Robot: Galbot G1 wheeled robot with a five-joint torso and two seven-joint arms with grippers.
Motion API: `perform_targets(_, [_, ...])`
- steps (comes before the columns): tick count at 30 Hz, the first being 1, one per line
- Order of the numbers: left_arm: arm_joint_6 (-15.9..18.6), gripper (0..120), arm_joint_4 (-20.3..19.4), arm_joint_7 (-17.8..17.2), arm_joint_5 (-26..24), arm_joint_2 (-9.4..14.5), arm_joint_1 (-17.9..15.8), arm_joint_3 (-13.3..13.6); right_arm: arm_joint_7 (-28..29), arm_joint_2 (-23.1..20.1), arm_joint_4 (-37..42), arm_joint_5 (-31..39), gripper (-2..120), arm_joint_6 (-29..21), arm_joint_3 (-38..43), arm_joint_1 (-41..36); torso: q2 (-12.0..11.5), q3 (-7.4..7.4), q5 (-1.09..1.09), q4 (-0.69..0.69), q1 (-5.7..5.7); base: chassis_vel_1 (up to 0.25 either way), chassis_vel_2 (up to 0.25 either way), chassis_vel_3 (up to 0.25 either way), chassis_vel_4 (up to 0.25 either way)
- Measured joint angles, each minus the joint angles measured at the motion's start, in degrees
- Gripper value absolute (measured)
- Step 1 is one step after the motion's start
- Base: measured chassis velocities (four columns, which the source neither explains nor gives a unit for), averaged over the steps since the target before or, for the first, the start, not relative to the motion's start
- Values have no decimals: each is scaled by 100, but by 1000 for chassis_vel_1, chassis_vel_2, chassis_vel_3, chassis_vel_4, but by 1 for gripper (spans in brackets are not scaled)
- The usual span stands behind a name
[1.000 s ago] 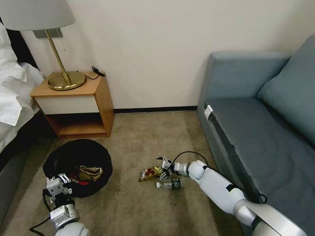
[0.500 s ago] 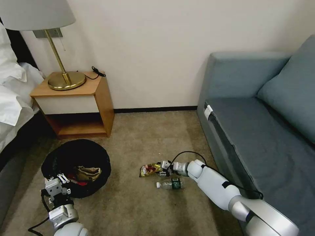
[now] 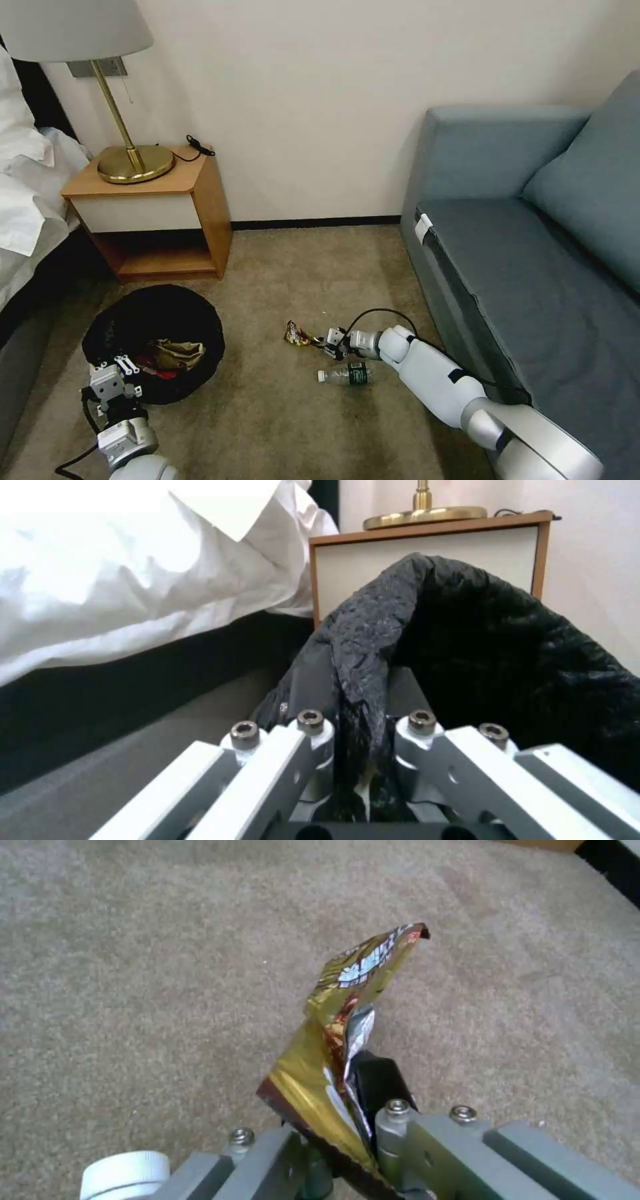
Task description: Pick up the trash bin, then pick up the garbage on the floor and place it into the trash bin.
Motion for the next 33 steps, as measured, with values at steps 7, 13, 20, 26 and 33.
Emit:
perform_targets(7, [23, 0, -101, 11, 39, -3, 35, 5, -55, -146, 307, 415, 7, -1, 187, 7, 0, 0, 0, -1, 0, 0, 0, 0, 0])
perform_targets(13, [31, 0, -165, 23, 129, -40, 38, 35, -78, -281, 763, 1017, 7, -97, 311, 198, -1, 0, 0, 0, 0, 0, 0, 0, 0])
perform_targets(20, [59, 0, -275, 132, 256, -126, -8, 108, -220, -631, 1849, 2291, 7, -549, -90, 598, -1, 0, 0, 0, 0, 0, 0, 0, 0])
perform_targets(26, [62, 0, -317, 238, 278, -224, -89, 249, -546, -898, 3003, 3714, 7, -1411, -820, 751, -1, 0, -1, 0, 0, 0, 0, 0, 0])
perform_targets(33, [62, 0, -361, 313, 279, -331, -222, 368, -655, -757, 3489, 4456, 7, -1773, -1255, 675, -1, 0, 1, 0, 0, 0, 0, 0, 0])
